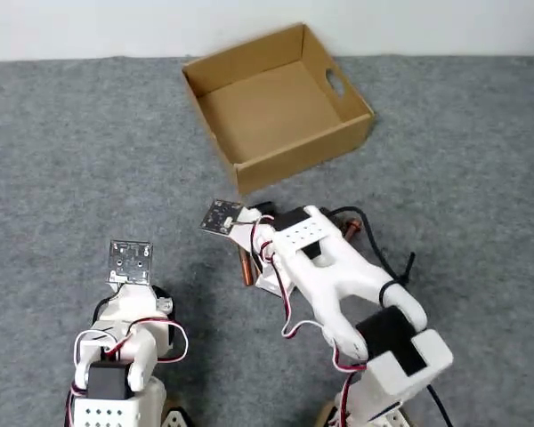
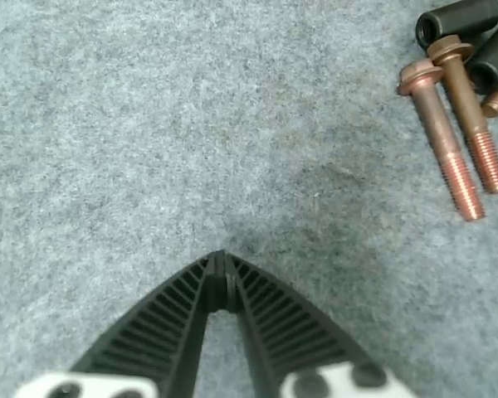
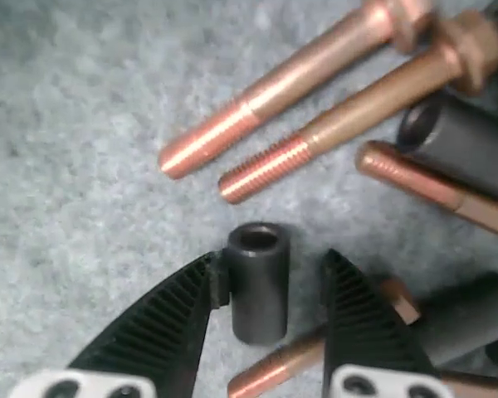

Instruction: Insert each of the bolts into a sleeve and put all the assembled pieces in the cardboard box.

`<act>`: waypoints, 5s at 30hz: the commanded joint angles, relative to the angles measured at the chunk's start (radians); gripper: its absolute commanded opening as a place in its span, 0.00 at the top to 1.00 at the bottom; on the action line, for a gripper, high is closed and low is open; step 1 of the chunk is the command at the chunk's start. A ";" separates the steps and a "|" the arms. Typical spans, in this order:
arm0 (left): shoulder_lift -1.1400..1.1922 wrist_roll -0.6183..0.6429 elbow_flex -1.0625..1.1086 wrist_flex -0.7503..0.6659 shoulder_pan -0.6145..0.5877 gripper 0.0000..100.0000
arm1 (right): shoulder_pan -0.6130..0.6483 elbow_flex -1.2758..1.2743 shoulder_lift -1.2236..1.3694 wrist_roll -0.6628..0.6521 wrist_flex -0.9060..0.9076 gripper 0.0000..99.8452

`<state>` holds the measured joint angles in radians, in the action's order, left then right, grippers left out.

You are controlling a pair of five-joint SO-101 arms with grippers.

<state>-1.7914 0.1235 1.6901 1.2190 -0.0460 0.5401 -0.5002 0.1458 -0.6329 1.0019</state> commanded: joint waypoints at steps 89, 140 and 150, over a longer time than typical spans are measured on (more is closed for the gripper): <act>0.101 -0.160 -0.414 -0.075 0.087 0.99 | -0.719 -0.431 -1.354 0.825 0.541 0.99; 2.097 0.377 -1.518 -0.037 0.334 0.87 | -0.719 -0.608 -1.785 0.818 0.483 0.99; 2.113 0.377 -1.514 -0.089 0.308 0.90 | -0.719 -0.608 -1.785 0.818 0.483 0.99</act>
<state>0.3276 0.4933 0.2110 1.1761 0.2823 -0.1688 -1.1124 -1.6341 0.1818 1.5037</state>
